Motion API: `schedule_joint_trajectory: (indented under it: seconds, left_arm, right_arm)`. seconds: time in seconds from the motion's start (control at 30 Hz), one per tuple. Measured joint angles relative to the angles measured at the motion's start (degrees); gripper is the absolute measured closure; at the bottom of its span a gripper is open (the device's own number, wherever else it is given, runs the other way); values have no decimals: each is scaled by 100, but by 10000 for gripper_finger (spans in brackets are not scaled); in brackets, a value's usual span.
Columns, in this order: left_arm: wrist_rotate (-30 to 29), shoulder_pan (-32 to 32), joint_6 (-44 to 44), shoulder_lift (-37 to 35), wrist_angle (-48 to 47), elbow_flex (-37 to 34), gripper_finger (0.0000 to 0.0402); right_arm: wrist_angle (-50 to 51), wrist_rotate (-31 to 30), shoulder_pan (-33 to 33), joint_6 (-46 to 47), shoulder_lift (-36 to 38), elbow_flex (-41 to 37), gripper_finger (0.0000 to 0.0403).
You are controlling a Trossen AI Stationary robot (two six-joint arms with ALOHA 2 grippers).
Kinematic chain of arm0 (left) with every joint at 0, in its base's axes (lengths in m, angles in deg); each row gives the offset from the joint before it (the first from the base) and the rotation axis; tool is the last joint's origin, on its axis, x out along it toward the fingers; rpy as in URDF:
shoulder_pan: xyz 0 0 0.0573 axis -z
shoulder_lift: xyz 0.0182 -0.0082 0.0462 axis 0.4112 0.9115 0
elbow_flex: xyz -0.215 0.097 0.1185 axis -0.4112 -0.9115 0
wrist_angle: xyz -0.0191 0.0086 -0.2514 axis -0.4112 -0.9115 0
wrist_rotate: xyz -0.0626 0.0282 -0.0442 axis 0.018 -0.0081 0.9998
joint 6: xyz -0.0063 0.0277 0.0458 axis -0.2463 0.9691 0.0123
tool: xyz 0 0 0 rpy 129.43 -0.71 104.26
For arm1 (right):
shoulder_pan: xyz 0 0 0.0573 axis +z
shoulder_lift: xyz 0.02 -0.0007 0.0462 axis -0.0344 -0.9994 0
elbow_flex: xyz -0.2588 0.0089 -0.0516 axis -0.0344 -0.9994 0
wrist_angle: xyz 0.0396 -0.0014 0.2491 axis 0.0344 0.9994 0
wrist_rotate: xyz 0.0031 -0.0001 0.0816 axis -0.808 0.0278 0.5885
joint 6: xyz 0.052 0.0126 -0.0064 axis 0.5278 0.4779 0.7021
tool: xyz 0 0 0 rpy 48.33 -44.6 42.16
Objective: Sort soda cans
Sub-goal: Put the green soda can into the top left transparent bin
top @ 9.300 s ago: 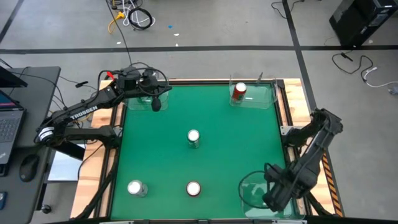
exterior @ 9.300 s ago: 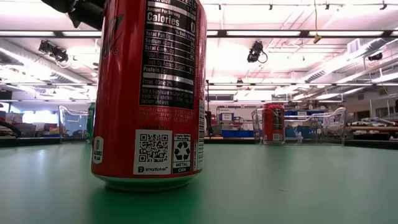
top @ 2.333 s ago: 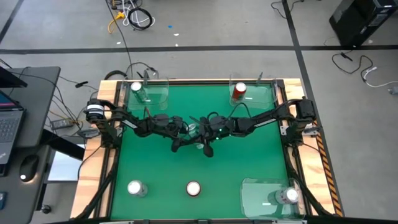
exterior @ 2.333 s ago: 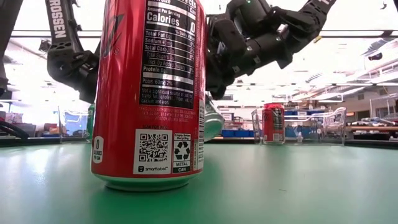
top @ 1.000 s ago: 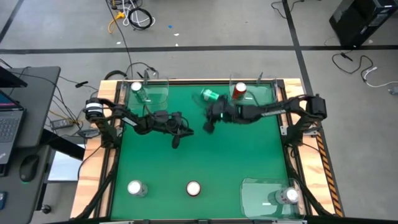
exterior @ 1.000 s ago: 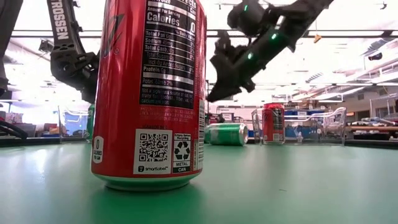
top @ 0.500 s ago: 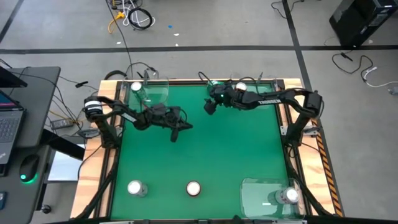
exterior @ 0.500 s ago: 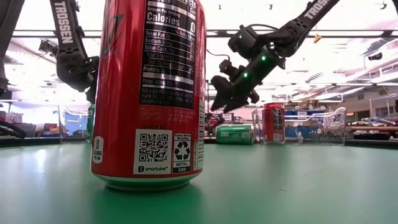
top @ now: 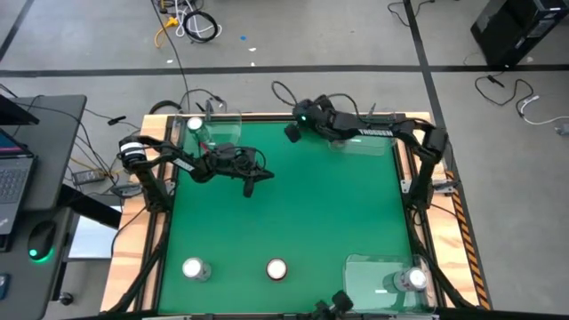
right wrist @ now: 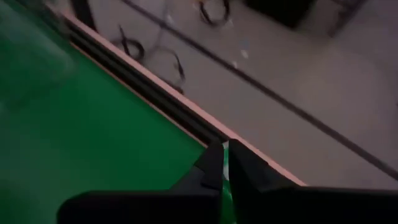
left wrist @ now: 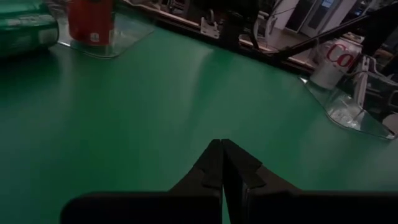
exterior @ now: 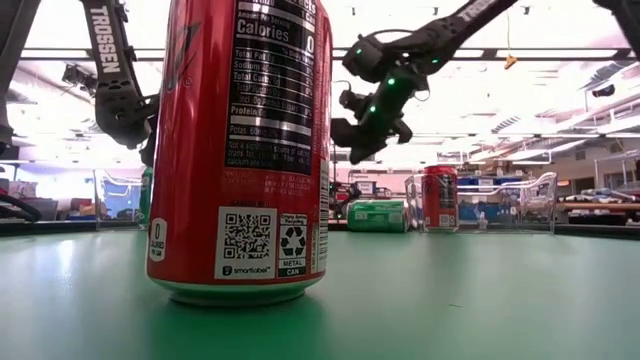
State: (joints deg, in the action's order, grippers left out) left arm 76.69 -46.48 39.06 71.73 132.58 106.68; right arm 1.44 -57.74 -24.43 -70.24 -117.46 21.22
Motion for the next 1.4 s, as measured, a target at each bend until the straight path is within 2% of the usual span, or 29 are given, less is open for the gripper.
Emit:
schedule_joint_trajectory:
  seconds: [0.17,0.43,0.63,0.73,0.9,1.03,1.17,1.27,1.37,1.4]
  left_arm:
    - [48,-7,7,0,-2,0,400]
    - [59,-7,133,0,-62,0,400]
    - [59,-7,168,0,-115,0,401]
    - [59,-7,193,0,-118,0,401]
    - [59,-7,281,0,-151,0,401]
    - [59,-7,280,0,-162,0,401]
    - [57,-6,279,0,-162,0,401]
    - [57,2,225,0,-164,0,401]
    - [56,9,169,0,-165,0,401]
    - [56,9,168,0,-164,0,401]
  right_arm:
    - [1257,106,-313,84,-626,816,389]
    - [2523,326,-459,115,-1389,1606,400]
    - [2855,2132,-392,41,-1436,1715,401]
    - [2808,2593,-236,-235,-1146,1721,402]
    - [2989,2392,-91,-669,-699,1728,387]
    - [2994,2008,-169,-967,-504,1737,347]
    - [3026,1506,-432,-1187,-677,1719,312]
    - [3112,1416,-587,-1208,-851,1717,313]
    - [3251,1359,-611,-1240,-940,1717,332]
    - [3246,1514,-609,-1241,-937,1722,340]
